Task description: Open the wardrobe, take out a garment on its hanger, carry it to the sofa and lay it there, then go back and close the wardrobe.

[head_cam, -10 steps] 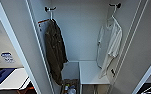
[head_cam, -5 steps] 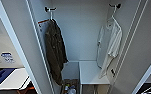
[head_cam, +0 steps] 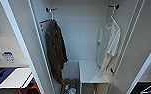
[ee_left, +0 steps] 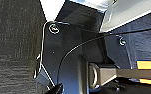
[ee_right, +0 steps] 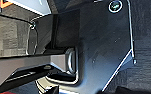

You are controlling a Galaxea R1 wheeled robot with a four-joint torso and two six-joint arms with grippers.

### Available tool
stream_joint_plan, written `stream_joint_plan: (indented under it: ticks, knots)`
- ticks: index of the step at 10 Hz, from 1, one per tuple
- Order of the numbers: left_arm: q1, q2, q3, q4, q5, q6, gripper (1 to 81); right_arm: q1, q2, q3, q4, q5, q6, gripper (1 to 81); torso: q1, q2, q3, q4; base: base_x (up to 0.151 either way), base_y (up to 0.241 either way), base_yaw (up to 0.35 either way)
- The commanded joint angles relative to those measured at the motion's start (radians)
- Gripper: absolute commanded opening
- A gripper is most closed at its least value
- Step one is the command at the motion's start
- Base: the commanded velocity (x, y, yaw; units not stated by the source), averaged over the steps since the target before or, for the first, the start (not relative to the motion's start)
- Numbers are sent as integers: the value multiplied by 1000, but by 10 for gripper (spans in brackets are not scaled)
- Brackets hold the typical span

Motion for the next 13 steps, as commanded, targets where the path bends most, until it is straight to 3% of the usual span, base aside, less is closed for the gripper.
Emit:
stream_joint_plan:
  ticks: [1, 4, 8, 9, 12, 13]
  knots:
    - [-12, -13, -4, 17, 28, 1, 811, 5, -23, -14, -15, -43, 4, 811, 0, 0, 0, 0, -79, 0, 0]
    - [-13, -11, -4, 23, 27, 1, 811, 8, -18, -13, -15, -43, 6, 811, -1, 0, 0, 0, -76, 0, 0]
    - [-21, 4, -6, 7, 27, 1, 811, 7, -15, -8, -10, -43, 6, 811, -2, -1, 1, 0, 0, 0, 0]
    - [-39, 9, -16, -18, 24, -11, 811, 7, -14, -4, -9, -43, 6, 811, -2, -1, 1, 0, 0, 0, 0]
    - [-101, 68, -110, -264, 30, -85, 811, 14, -8, 12, -3, -45, 4, 811, -2, -1, 1, 0, 0, 0, 0]
    - [-109, 95, -135, -269, 53, -83, 811, 22, 0, 12, -9, -60, 4, 811, -2, -1, 1, 0, 0, 0, 0]
